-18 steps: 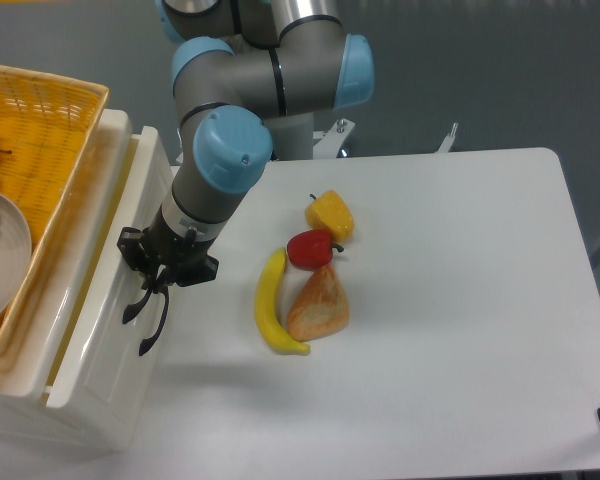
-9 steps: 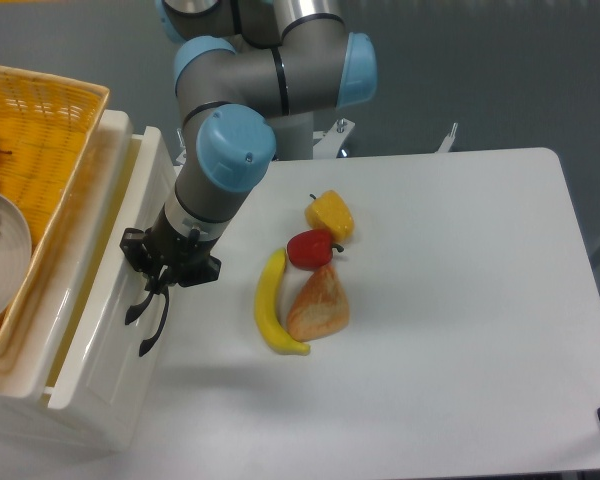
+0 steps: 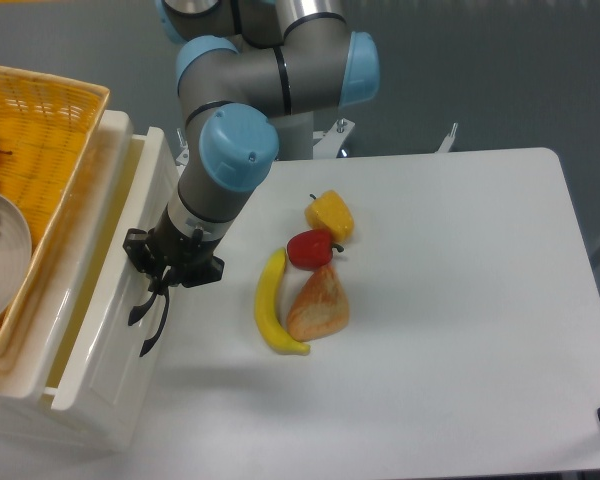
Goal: Slide the top white drawer open
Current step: 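Pull the upper drawer fully out along its runners with the gripper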
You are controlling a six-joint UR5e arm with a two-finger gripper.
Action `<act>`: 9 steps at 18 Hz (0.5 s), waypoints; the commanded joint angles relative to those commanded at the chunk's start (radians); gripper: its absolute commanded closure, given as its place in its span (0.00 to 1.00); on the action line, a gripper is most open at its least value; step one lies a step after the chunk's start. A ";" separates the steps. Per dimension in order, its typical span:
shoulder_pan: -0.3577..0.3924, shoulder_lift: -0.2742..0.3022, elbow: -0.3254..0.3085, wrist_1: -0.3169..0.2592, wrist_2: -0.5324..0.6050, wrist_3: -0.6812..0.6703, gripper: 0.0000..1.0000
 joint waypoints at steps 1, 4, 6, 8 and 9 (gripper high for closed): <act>0.005 0.000 0.002 0.000 0.000 0.002 0.86; 0.028 0.000 0.002 0.000 0.002 0.006 0.86; 0.041 0.000 0.002 0.000 0.002 0.009 0.86; 0.048 0.000 0.002 0.000 0.002 0.011 0.86; 0.057 0.000 0.002 0.000 0.002 0.011 0.86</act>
